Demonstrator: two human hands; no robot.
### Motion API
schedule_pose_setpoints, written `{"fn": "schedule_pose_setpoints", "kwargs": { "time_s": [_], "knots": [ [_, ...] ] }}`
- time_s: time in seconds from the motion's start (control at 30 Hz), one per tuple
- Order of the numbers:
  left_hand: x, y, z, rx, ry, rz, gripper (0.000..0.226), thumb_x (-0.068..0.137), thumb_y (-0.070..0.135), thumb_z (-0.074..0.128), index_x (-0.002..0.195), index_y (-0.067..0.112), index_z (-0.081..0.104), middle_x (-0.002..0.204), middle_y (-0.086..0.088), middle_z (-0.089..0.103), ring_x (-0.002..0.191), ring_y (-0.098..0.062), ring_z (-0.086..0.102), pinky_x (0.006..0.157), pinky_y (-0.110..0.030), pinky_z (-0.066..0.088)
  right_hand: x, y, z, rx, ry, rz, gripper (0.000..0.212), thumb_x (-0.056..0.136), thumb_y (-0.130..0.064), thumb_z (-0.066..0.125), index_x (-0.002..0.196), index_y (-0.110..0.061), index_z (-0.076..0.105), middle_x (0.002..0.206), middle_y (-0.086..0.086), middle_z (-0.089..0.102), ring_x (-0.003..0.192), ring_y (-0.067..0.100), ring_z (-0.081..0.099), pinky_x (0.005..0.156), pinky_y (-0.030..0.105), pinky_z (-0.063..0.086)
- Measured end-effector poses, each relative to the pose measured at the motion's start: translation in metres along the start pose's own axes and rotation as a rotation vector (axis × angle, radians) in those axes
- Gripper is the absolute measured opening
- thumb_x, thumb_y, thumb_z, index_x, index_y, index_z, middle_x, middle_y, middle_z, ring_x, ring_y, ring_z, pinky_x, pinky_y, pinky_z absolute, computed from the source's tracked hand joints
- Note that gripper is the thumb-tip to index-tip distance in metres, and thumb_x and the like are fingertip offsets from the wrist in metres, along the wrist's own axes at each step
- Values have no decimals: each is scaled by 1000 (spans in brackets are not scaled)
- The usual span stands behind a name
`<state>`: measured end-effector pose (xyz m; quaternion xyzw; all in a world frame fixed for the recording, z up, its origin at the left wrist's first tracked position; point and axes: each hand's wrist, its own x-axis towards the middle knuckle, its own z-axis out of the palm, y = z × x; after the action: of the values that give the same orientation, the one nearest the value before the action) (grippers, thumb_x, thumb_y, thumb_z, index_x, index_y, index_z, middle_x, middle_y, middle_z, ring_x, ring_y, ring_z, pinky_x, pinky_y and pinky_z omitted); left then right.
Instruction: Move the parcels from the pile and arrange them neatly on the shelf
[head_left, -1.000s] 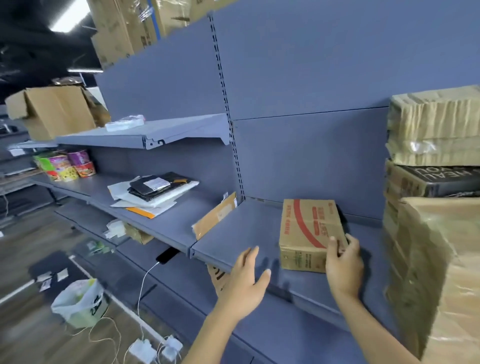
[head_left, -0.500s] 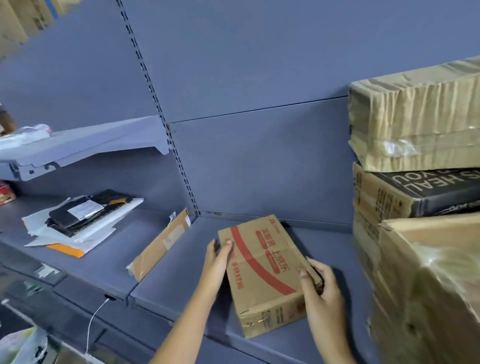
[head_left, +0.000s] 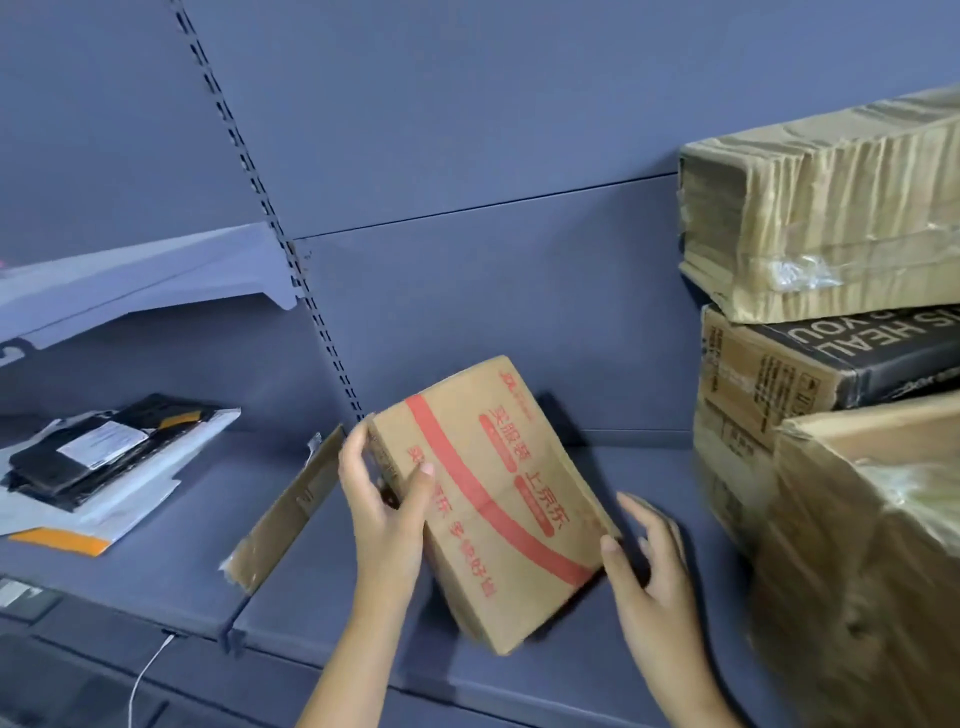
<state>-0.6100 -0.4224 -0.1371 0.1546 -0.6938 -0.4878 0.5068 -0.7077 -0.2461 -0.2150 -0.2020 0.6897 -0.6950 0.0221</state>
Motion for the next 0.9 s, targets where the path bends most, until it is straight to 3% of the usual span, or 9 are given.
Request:
{"fn": "schedule_pose_setpoints", "kwargs": {
  "time_s": [0.13,0.27,0.33,0.4,0.5,0.57,0.67,0.8,0.9],
  "knots": [
    [-2,11,-15,599,-105,810,50,75,31,64,123,33,53,141,-14,26,134,-26,36,110,-31,33,-1,-23,5,251,-16,120,37,92,-19,58,126,-30,49,126,-21,55,128,12,49,99,33,42],
    [-46,-8,-14,680,-218,1028,23,86,35,65,109,36,70,120,-2,46,122,-22,51,92,-44,51,-7,-54,15,543,-296,328,61,68,-52,69,125,-39,54,116,-13,70,106,12,66,73,32,57],
    [-71,-15,-9,607,-223,1058,56,78,38,75,128,45,52,122,1,46,120,-17,54,94,-39,50,-12,-57,23,458,-292,329,81,61,-51,72,135,-31,46,125,-6,65,110,12,65,89,35,55],
    [-90,-15,-5,513,-308,875,80,70,49,74,140,39,36,124,6,48,128,-7,47,102,-27,44,-19,-55,29,388,-251,322,98,57,-47,72,144,-25,32,130,-7,58,111,6,61,99,30,48],
    [-109,-22,-9,580,-385,746,59,72,57,65,125,37,47,124,11,47,137,2,31,106,-20,37,-30,-44,30,363,-216,312,91,63,-30,75,142,-25,31,117,-11,63,97,-3,66,79,17,53],
    [-106,-28,-21,591,-454,809,38,84,45,59,122,38,59,130,9,44,133,-4,41,106,-29,41,-36,-39,31,375,-172,324,81,68,-22,74,140,-26,36,117,-7,66,99,1,67,79,20,52],
    [-83,-23,-42,499,-457,738,52,80,32,62,131,32,51,141,1,38,134,-16,39,112,-37,32,-40,-35,32,416,-96,317,71,71,-23,70,136,-25,44,119,-5,67,98,1,67,77,22,52],
    [-24,-9,-66,262,-156,108,39,87,39,54,125,45,46,140,15,36,135,-3,32,108,-28,27,-45,-29,28,446,-47,317,72,70,-30,80,135,-29,48,123,-2,66,108,16,66,81,33,52],
    [13,-13,-83,1,-316,-432,45,88,46,61,129,47,42,140,20,42,130,-6,44,101,-30,36,-51,-27,25,449,-61,314,68,66,-43,75,129,-34,51,119,-2,68,107,21,67,81,39,54]
  ]
}}
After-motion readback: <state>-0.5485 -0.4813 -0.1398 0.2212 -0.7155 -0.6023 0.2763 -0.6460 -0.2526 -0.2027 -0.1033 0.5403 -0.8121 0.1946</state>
